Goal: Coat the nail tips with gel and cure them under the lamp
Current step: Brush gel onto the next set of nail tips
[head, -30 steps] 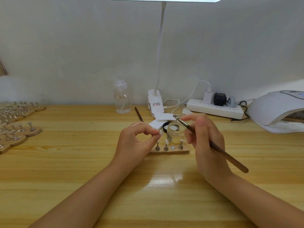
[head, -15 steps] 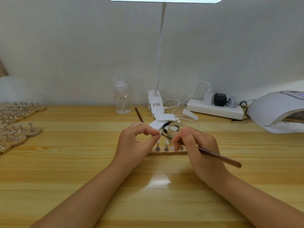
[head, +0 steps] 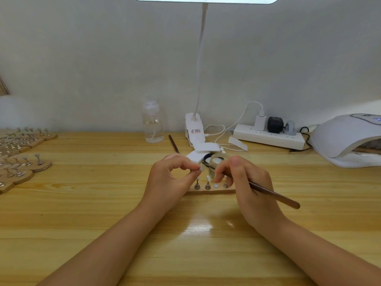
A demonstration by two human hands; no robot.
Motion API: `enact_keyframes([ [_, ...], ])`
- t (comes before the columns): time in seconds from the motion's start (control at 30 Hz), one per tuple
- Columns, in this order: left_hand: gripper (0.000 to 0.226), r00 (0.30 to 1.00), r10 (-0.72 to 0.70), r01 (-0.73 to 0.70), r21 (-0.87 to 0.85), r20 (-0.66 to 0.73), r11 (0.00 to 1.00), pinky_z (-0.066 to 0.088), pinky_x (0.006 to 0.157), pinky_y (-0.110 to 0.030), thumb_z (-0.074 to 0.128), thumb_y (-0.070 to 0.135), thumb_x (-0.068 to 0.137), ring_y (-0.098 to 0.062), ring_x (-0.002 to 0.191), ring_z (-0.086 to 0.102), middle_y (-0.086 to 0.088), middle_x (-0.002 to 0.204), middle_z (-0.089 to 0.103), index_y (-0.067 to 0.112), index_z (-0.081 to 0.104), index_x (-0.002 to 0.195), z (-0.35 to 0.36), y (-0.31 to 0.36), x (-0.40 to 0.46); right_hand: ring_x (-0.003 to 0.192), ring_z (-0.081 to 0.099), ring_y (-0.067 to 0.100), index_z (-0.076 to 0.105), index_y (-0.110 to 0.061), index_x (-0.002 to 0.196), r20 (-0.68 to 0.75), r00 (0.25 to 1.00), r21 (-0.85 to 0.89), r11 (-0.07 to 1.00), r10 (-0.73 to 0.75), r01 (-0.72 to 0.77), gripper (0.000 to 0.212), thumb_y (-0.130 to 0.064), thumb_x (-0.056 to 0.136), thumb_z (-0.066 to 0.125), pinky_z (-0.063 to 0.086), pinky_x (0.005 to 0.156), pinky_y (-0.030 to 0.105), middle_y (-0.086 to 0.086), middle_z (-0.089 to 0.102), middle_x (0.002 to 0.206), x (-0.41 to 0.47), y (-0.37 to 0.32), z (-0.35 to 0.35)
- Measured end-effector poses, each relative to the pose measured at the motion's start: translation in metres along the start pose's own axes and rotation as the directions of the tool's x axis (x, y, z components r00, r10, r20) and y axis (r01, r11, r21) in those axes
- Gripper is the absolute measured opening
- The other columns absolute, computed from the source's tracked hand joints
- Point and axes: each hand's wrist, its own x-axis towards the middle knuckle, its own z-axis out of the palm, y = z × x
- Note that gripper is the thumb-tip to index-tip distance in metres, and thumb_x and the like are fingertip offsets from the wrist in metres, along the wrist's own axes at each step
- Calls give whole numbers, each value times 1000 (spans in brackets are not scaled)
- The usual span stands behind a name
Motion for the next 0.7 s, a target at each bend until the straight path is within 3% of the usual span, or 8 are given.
enact_keyframes([
  [0.13, 29, 1000, 3, -3, -1, -8, 1000, 39, 72, -6, 76, 3, 68, 0, 73, 54, 11, 70, 61, 30, 64, 66, 0, 0, 0, 52, 55, 4, 60, -18, 63, -28, 999, 80, 996, 34, -32, 45, -40, 88, 31, 41, 56, 12, 2, 58, 52, 0, 1, 0],
  [0.23, 30, 1000, 12, -12, 7, -6, 1000, 40, 72, -6, 76, 4, 68, -1, 74, 55, 10, 70, 62, 31, 64, 66, 0, -1, 0, 59, 56, -1, 61, -16, 69, -28, 999, -2, 1000, 19, -19, 43, -37, 89, 29, 40, 59, 8, -1, 61, 59, 1, 0, 0],
  [0.37, 33, 1000, 10, -10, 2, -18, 1000, 40, 73, -7, 76, 3, 68, -2, 74, 55, 11, 70, 62, 34, 62, 66, 0, -2, 1, 51, 55, 4, 61, -17, 62, -17, 995, 134, 986, 101, -97, 47, -44, 86, 32, 42, 55, 12, 11, 61, 55, -1, -2, 1],
  [0.53, 33, 1000, 11, -11, -4, -8, 1000, 41, 73, -8, 76, 4, 68, -6, 75, 58, 7, 73, 64, 34, 62, 66, 0, -3, 0, 54, 54, 4, 62, -17, 68, -37, 992, 95, 989, 117, -113, 42, -35, 93, 34, 42, 55, 13, 5, 65, 65, 1, -2, 0],
  [0.7, 33, 1000, 0, 0, -7, -9, 1000, 42, 74, -10, 76, 4, 68, -9, 76, 58, 6, 73, 64, 34, 62, 66, 0, -3, 1, 52, 55, 7, 62, -15, 64, -48, 991, 145, 982, 128, -119, 49, -45, 89, 33, 43, 55, 14, 9, 62, 58, -1, -3, 0],
])
